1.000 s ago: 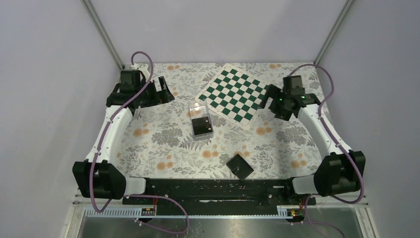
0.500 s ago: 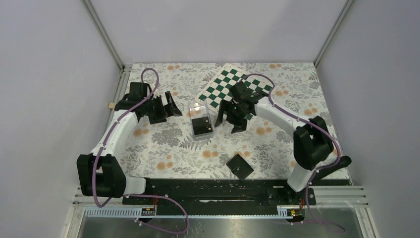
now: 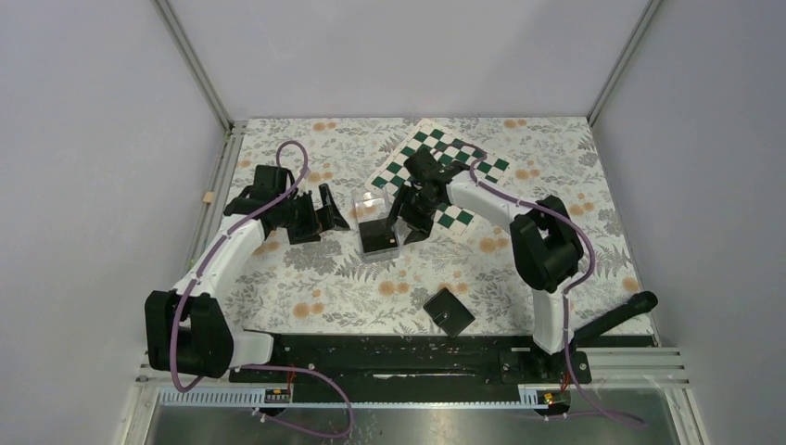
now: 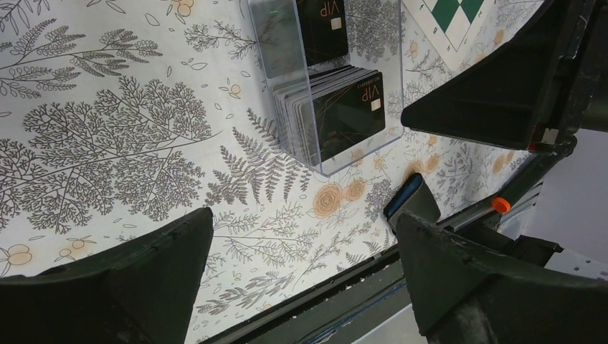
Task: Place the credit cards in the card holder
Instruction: Move the card holder to the center of the board.
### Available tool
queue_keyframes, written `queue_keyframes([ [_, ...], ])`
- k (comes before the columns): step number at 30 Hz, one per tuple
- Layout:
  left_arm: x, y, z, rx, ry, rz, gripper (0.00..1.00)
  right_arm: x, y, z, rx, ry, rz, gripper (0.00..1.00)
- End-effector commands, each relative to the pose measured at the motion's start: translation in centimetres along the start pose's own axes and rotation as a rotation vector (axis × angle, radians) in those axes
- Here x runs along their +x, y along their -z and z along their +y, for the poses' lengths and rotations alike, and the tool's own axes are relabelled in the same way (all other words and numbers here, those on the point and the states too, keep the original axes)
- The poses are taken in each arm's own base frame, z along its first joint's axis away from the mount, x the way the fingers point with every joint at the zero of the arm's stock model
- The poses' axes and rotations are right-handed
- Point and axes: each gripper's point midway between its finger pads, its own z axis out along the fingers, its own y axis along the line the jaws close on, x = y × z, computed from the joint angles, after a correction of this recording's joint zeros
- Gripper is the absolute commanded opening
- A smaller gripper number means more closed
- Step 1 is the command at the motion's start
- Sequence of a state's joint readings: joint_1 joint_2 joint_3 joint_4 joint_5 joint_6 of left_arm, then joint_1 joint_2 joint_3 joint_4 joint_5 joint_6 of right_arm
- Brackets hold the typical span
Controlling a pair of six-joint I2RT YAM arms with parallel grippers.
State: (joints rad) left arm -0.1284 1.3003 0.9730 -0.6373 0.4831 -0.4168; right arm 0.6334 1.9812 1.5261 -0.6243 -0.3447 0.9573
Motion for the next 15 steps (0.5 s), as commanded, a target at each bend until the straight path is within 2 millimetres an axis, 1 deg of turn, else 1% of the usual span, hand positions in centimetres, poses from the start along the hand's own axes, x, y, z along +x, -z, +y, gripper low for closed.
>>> queue_keyframes([
  [1,-0.5,0.6,-0.9,0.039,-0.032,-0.039,0.99,1.1,0.2,0.7,0.063,0.046,0.019,0.66],
  [4,-0.4,0.4,-0.7,0.034,-0.031,-0.036,0.99,1.6,-0.2,0.0,0.098,0.064,0.026,0.56],
  [10,-0.1,0.1,-0.4,0.026,-0.029,-0.023,0.99,2.8,-1.3,-1.3,0.153,0.091,0.070,0.48],
  [15,-0.1,-0.1,-0.3,0.025,-0.028,-0.016,0.99,3.3,-1.6,-2.1,0.174,0.092,0.085,0.45],
])
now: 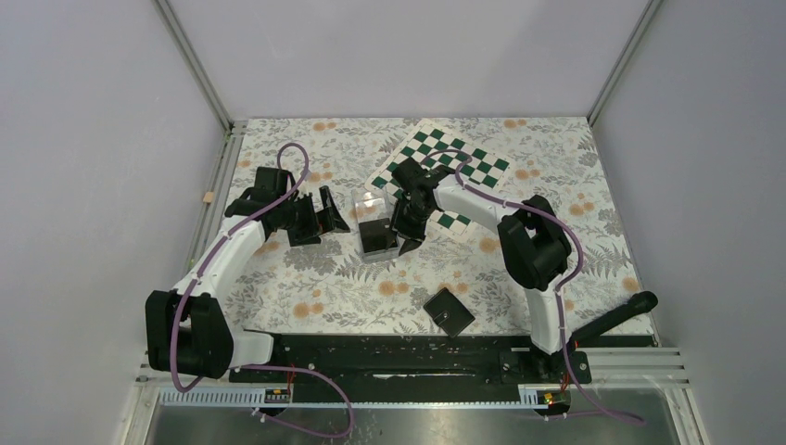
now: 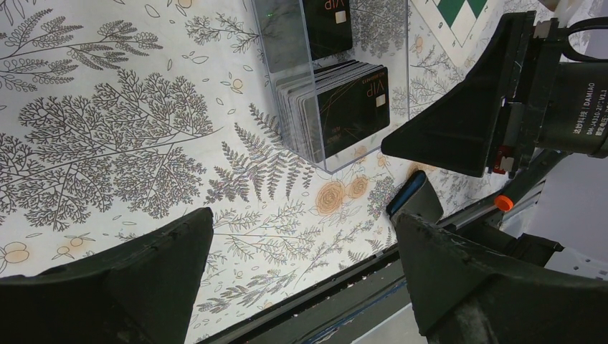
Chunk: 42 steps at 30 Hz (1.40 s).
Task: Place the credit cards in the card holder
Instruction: Move the card holder to the center of the board.
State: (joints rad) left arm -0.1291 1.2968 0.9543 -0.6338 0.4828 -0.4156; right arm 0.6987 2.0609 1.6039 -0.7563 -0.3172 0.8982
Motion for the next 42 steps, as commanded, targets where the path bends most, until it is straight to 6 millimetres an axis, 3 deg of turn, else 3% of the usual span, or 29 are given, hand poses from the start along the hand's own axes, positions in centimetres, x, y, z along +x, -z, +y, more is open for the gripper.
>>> queue_keyframes([
  [1,-0.6,0.1,-0.6,0.029,-0.032,-0.026,0.99,0.6,0.0,-0.9,0.050,0.016,0.009,0.44],
  [9,-0.6,0.0,-0.4,0.022,-0.034,-0.018,0.99,0.2,-0.7,-0.4,0.041,0.019,0.017,0.31],
  [18,-0.5,-0.2,-0.2,0.013,-0.039,-0.009,0.99,-0.9,-1.4,0.2,0.041,0.023,0.004,0.31],
  [26,-0.2,-0.3,0.3,-0.002,-0.044,0.003,0.99,-0.8,-0.4,1.3,-0.031,-0.008,0.012,0.50],
  [29,-0.1,-0.4,0.4,-0.003,-0.041,0.009,0.99,-0.8,-1.0,1.2,-0.054,-0.051,0.000,0.59],
  [31,-0.1,-0.4,0.4,-0.003,-0.044,0.009,0.99,-1.0,-1.6,1.0,-0.047,-0.060,0.010,0.59],
  [34,0.0,-0.4,0.5,-0.005,-0.050,0.008,0.99,-0.9,-2.1,0.9,-0.027,-0.059,0.034,0.54],
  [42,0.1,-0.5,0.6,-0.007,-0.049,0.011,0.99,-1.2,-0.9,1.2,-0.030,-0.032,0.006,0.25],
])
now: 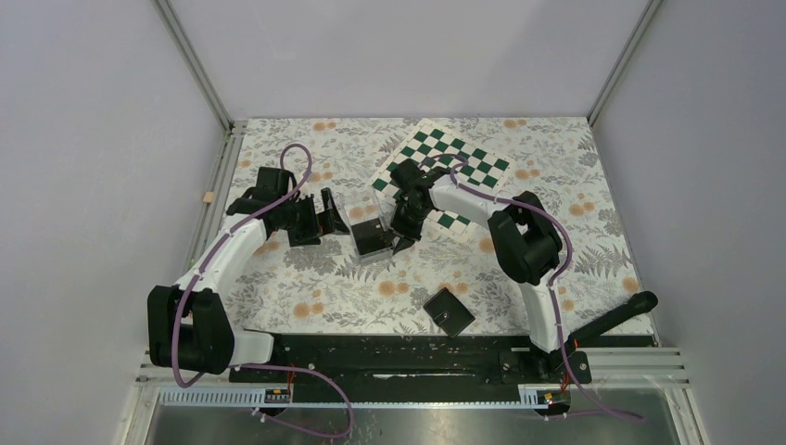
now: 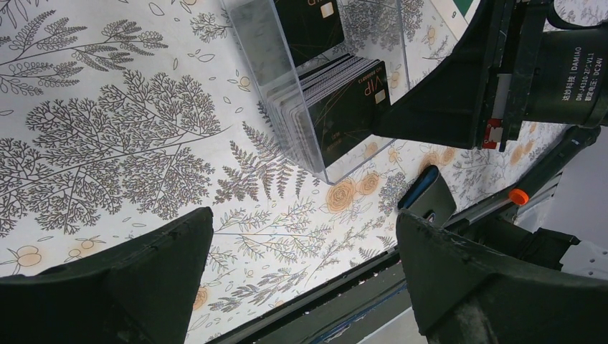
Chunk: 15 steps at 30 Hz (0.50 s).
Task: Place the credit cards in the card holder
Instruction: Move the card holder to the center of the board.
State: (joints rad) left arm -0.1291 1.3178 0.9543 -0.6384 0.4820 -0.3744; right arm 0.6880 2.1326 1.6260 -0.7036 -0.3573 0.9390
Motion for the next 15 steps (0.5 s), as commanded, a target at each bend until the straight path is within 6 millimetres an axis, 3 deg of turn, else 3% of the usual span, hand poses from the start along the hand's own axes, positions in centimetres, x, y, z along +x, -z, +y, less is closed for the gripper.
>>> queue_keyframes([
  [1,-0.2,-0.1,0.0,0.001,-0.020,-0.008,0.99,-0.1,1.1,0.6,-0.002,0.021,-0.017,0.22],
  [8,-0.1,-0.3,0.3,-0.004,-0.018,0.002,0.99,-0.2,1.7,0.8,0.006,0.054,-0.019,0.10],
  [15,0.1,-0.6,0.5,-0.009,-0.012,0.015,0.99,-1.2,2.5,1.9,0.054,0.159,0.000,0.08],
])
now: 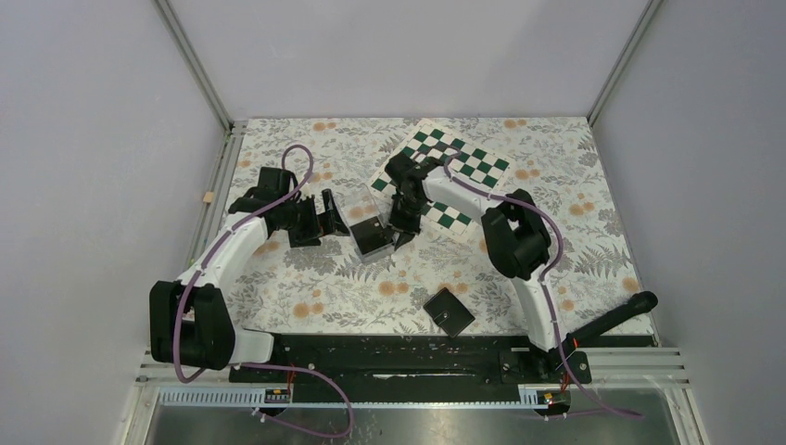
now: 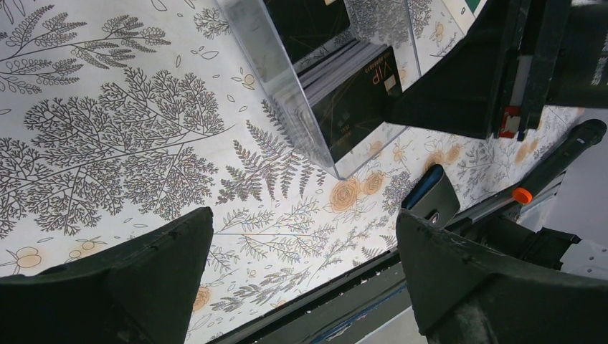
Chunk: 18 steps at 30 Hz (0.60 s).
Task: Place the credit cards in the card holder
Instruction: Move the card holder to the center of the board.
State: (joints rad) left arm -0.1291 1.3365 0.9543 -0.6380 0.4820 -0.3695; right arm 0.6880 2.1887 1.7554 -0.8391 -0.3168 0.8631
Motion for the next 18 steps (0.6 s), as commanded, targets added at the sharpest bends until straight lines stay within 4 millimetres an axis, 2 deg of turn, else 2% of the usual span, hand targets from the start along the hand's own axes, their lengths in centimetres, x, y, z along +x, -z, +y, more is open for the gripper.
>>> queue_keyframes([
  [1,0.0,-0.3,0.2,-0.003,-0.016,0.003,0.99,-0.9,2.1,2.0,-0.003,0.126,0.001,0.08],
  [6,0.2,-0.6,0.4,-0.003,-0.017,0.015,0.99,-2.1,3.1,2.1,0.075,0.254,0.001,0.13],
  [8,0.2,-0.7,0.5,-0.004,-0.017,0.019,0.99,-2.6,3.3,1.2,0.129,0.282,-0.002,0.23],
  [12,0.2,-0.8,0.5,-0.004,-0.013,0.028,0.99,-3.0,3.8,1.1,0.146,0.289,-0.030,0.52],
  [16,0.1,-0.9,0.5,-0.005,-0.015,0.031,0.99,-2.8,5.2,2.4,0.084,0.265,-0.066,0.66],
  [18,0.1,-1.0,0.5,-0.004,-0.015,0.034,0.99,-2.9,5.8,3.0,0.054,0.241,-0.096,0.70],
])
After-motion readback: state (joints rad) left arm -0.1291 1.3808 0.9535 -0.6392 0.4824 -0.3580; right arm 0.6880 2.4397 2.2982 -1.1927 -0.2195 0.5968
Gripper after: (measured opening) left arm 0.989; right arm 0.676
